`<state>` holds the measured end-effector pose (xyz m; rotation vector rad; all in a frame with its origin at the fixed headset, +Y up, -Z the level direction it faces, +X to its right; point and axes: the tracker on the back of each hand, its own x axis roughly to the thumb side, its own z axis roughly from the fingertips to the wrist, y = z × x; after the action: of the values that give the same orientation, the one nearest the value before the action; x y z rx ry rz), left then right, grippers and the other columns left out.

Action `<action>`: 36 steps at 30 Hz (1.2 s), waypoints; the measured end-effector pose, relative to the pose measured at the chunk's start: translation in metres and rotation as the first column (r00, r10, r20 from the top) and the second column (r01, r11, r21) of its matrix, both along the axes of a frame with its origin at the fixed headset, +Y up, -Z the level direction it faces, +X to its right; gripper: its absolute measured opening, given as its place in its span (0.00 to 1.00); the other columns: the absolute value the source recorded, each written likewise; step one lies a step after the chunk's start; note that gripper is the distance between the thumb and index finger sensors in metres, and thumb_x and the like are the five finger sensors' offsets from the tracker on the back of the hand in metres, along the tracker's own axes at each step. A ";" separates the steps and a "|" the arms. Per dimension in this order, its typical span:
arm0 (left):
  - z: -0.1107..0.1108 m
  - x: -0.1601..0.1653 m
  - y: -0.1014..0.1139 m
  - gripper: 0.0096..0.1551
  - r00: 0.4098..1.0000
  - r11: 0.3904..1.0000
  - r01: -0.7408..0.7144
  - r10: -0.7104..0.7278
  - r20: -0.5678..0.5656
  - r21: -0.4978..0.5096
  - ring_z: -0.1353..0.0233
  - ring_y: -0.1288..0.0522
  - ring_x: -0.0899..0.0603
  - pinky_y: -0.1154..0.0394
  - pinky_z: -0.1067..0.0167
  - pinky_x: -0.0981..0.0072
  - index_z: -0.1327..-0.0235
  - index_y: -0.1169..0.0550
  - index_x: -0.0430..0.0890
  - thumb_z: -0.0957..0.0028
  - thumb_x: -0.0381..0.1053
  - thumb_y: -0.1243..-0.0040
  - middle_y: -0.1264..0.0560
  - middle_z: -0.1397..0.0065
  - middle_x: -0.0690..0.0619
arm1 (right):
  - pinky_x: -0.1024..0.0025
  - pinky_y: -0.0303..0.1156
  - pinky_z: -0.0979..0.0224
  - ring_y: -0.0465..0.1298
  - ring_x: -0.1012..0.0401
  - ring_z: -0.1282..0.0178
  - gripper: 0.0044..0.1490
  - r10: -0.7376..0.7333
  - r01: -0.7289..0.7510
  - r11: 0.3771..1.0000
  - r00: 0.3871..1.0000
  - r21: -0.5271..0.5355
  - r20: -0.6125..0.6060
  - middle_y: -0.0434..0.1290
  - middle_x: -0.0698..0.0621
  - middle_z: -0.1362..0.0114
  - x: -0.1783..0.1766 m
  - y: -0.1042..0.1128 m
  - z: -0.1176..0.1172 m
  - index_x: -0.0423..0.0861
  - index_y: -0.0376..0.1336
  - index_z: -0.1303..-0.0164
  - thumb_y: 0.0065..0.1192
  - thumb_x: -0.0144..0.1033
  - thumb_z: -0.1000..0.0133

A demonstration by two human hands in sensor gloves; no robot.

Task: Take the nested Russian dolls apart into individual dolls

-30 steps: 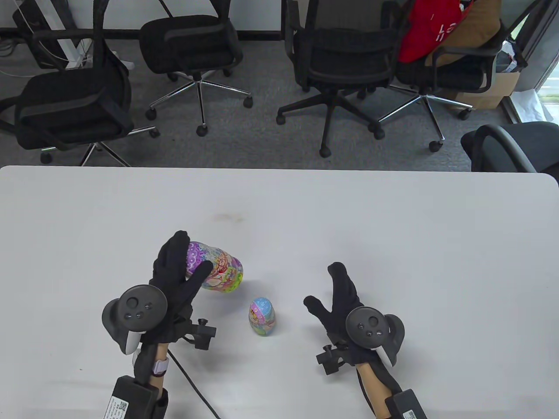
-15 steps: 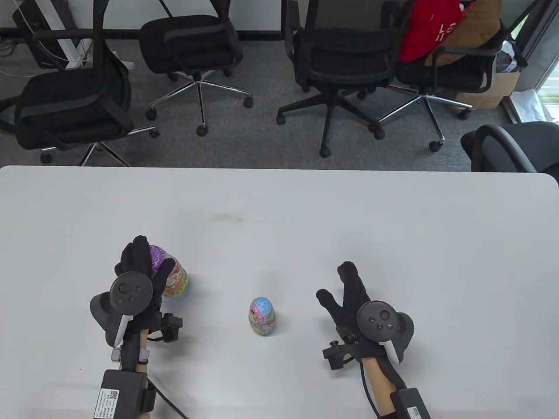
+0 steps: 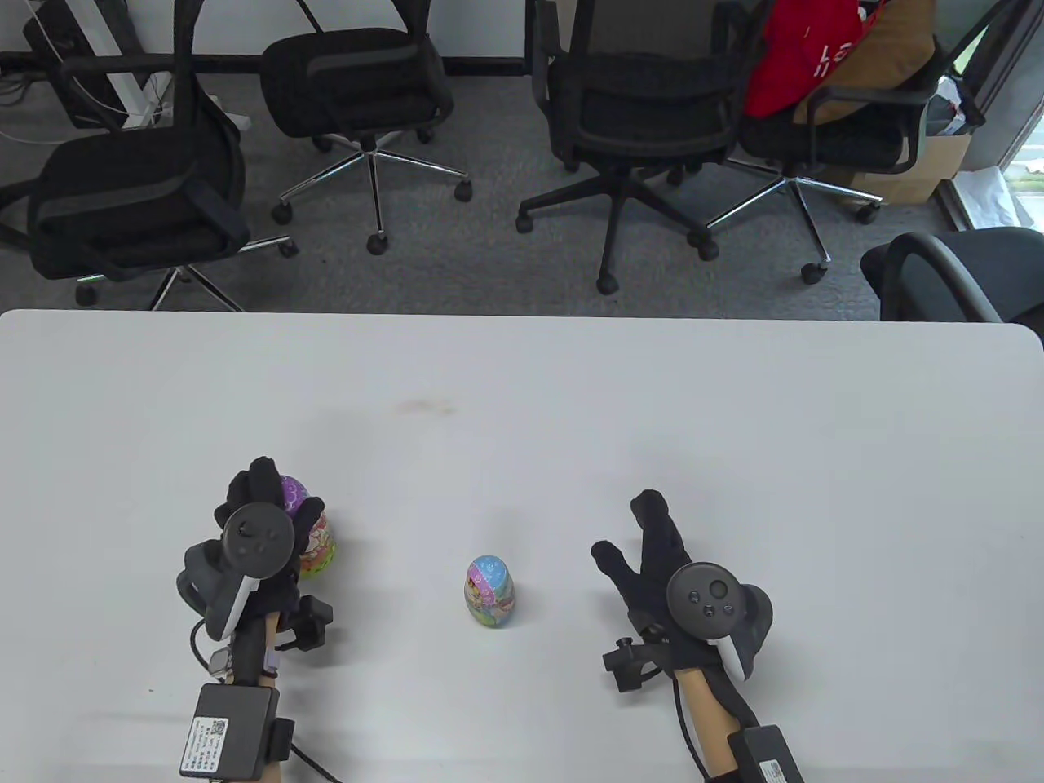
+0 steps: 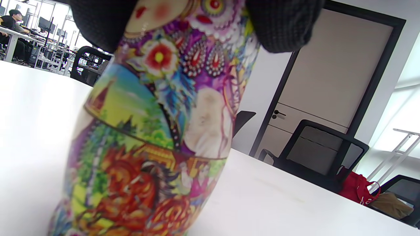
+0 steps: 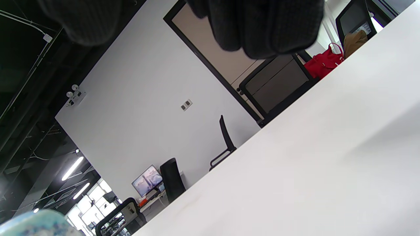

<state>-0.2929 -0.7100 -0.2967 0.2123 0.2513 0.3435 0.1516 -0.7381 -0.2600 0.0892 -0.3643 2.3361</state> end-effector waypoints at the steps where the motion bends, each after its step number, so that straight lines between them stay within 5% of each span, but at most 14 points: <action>1: 0.000 0.000 0.000 0.48 1.000 1.000 0.003 -0.003 0.003 -0.009 0.25 0.29 0.28 0.25 0.31 0.43 0.14 0.37 0.40 0.45 0.60 0.40 0.35 0.17 0.34 | 0.46 0.65 0.24 0.63 0.39 0.23 0.57 0.000 0.000 1.000 1.000 -0.001 0.000 0.57 0.35 0.19 0.000 0.000 0.000 0.34 0.41 0.18 0.55 0.58 0.44; 6: 0.001 0.003 0.005 0.48 1.000 1.000 0.000 0.000 0.014 -0.015 0.22 0.33 0.26 0.30 0.28 0.40 0.13 0.39 0.39 0.43 0.60 0.43 0.37 0.15 0.33 | 0.46 0.64 0.24 0.63 0.39 0.24 0.57 -0.001 0.001 1.000 1.000 -0.010 -0.005 0.56 0.34 0.19 -0.001 -0.001 0.000 0.34 0.41 0.18 0.55 0.58 0.44; 11: 0.010 0.020 0.031 0.49 0.998 0.995 0.009 -0.014 0.054 0.102 0.19 0.38 0.24 0.34 0.25 0.35 0.12 0.41 0.38 0.41 0.61 0.45 0.41 0.14 0.32 | 0.44 0.64 0.24 0.62 0.37 0.24 0.57 0.003 -0.003 1.000 1.000 -0.024 -0.013 0.56 0.33 0.19 -0.003 -0.002 0.000 0.34 0.41 0.18 0.55 0.57 0.44; 18: 0.021 0.070 0.052 0.49 0.936 0.988 -0.131 0.094 0.340 0.087 0.20 0.36 0.24 0.33 0.27 0.35 0.11 0.41 0.39 0.40 0.62 0.47 0.39 0.14 0.32 | 0.43 0.65 0.25 0.62 0.36 0.24 0.57 0.009 -0.010 0.999 0.999 -0.050 -0.032 0.56 0.32 0.19 -0.006 -0.005 -0.001 0.34 0.42 0.18 0.55 0.57 0.44; 28: 0.023 0.142 0.021 0.48 0.749 0.963 -0.148 0.257 0.610 -0.225 0.21 0.34 0.24 0.31 0.28 0.37 0.11 0.39 0.40 0.40 0.63 0.48 0.37 0.15 0.32 | 0.43 0.65 0.25 0.62 0.36 0.24 0.56 0.017 -0.019 0.998 0.999 -0.066 -0.037 0.56 0.32 0.19 -0.007 -0.006 -0.001 0.34 0.43 0.18 0.55 0.57 0.44; 36: 0.025 0.173 -0.008 0.48 0.701 0.949 -0.009 0.232 0.675 -0.316 0.22 0.33 0.25 0.29 0.29 0.38 0.12 0.39 0.40 0.41 0.63 0.48 0.36 0.15 0.33 | 0.43 0.64 0.25 0.62 0.35 0.24 0.56 0.020 -0.023 0.997 0.999 -0.073 -0.031 0.56 0.32 0.19 -0.006 -0.007 -0.001 0.35 0.43 0.18 0.55 0.57 0.44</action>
<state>-0.1199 -0.7179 -0.2721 -0.2436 -0.4606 0.4929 0.1460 -0.7454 -0.2607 0.0928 -0.2642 2.3641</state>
